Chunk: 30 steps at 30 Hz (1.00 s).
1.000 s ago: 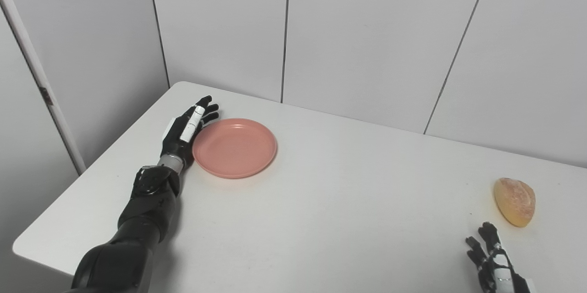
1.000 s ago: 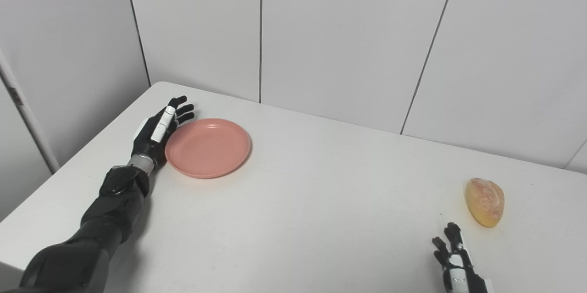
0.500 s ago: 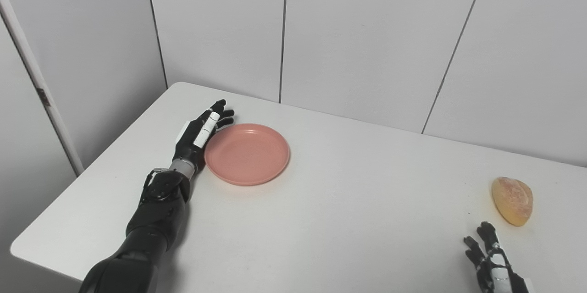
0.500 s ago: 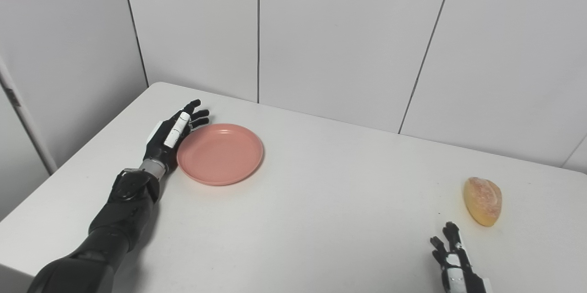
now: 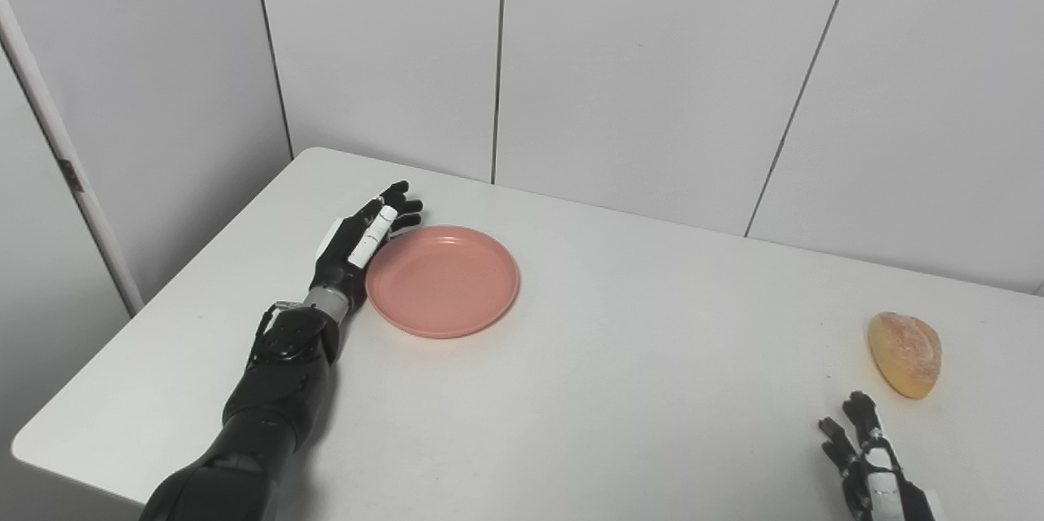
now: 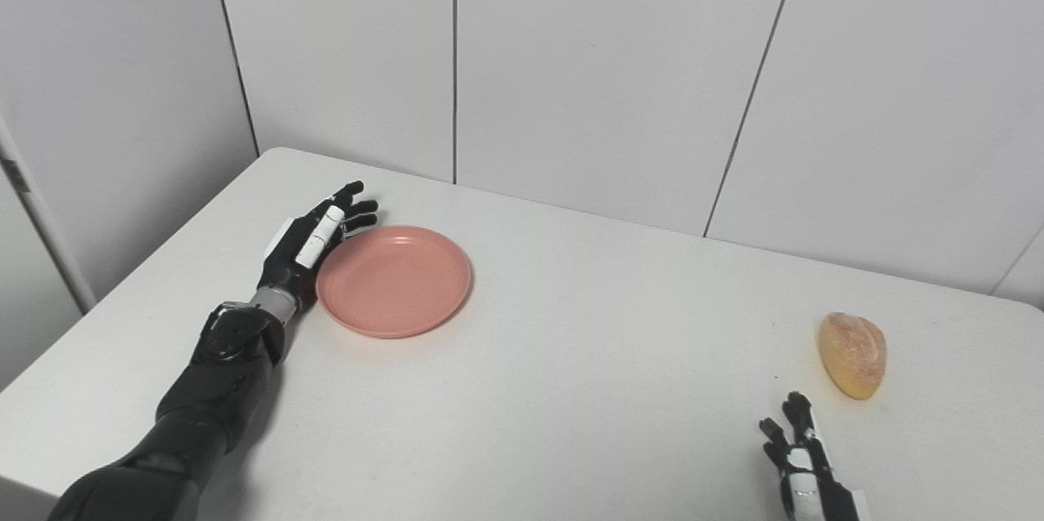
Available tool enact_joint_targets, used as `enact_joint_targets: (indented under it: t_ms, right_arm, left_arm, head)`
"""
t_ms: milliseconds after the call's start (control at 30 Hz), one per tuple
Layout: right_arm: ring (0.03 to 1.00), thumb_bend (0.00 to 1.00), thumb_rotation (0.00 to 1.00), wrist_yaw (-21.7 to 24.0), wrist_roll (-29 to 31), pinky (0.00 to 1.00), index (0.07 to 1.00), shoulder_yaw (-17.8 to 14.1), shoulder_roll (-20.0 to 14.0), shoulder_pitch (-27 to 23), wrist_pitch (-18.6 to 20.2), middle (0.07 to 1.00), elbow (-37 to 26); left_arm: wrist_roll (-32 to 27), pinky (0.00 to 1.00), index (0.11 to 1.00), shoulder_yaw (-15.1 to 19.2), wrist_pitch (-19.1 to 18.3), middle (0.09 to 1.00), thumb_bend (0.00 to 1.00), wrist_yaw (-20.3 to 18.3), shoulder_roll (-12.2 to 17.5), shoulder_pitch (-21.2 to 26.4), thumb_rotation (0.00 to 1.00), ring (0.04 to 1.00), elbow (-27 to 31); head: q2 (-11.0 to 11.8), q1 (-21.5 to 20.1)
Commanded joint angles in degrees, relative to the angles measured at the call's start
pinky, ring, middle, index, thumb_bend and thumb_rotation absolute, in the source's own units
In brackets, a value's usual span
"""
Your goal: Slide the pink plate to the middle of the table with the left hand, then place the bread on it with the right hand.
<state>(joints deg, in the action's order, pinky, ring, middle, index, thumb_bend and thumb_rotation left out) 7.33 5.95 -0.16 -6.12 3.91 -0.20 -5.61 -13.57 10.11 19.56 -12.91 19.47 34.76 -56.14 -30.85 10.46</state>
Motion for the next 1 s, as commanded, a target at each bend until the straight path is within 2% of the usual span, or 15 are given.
enact_joint_targets:
  t_ms: [0, 167, 300, 500, 667, 967]
  right_arm:
    - [0.929, 0.8, 0.97, -0.1, 0.0, 0.95, 0.978, 1.0, 1.3, 1.5, 2.1, 0.993, 0.3]
    - [0.924, 0.81, 0.96, -1.0, -1.0, 0.94, 0.971, 2.0, 2.2, 1.8, 3.5, 0.99, -1.0]
    - [0.922, 0.8, 0.96, -1.7, -2.0, 0.93, 0.96, 2.8, 2.9, 1.9, 4.2, 0.984, -1.9]
    - [0.932, 0.79, 0.98, -2.7, -3.1, 0.93, 0.965, 4.0, 3.2, 2.1, 4.8, 0.989, -3.1]
    - [0.931, 0.79, 0.98, -2.7, -2.6, 0.94, 0.967, 4.5, 3.2, 2.0, 4.8, 0.992, -3.3]
    - [0.92, 0.79, 0.98, -3.4, -3.4, 0.92, 0.968, 5.3, 3.5, 1.6, 5.6, 0.989, -3.9]
  left_arm:
    - [0.5, 0.72, 0.847, -1.1, -0.7, 0.798, 0.93, -1.5, -1.7, 0.5, 0.77, 0.808, 0.9]
    - [0.1, 0.73, 0.875, -1.5, -2.0, 0.809, 0.91, -2.3, -2.3, -0.5, 0.78, 0.821, 2.8]
    - [0.3, 0.73, 0.902, -1.9, -3.2, 0.812, 0.89, -1.7, -3.2, -1.2, 0.79, 0.831, 4.5]
    - [-0.3, 0.74, 0.933, -2.6, -6.6, 0.827, 0.88, -2.1, -5.5, -2.3, 0.78, 0.851, 7.4]
    - [0.4, 0.73, 0.925, -3.3, -6.9, 0.826, 0.83, -1.4, -7.1, -2.4, 0.79, 0.828, 7.5]
    - [-0.7, 0.75, 0.929, -2.7, -8.4, 0.842, 0.87, 0.5, -10.4, -3.4, 0.79, 0.845, 9.5]
  head:
    - [-0.4, -0.9]
    - [-1.4, -4.7]
    - [-1.9, -6.0]
    - [-2.3, -6.2]
    - [-2.8, -6.5]
    - [-3.3, -6.9]
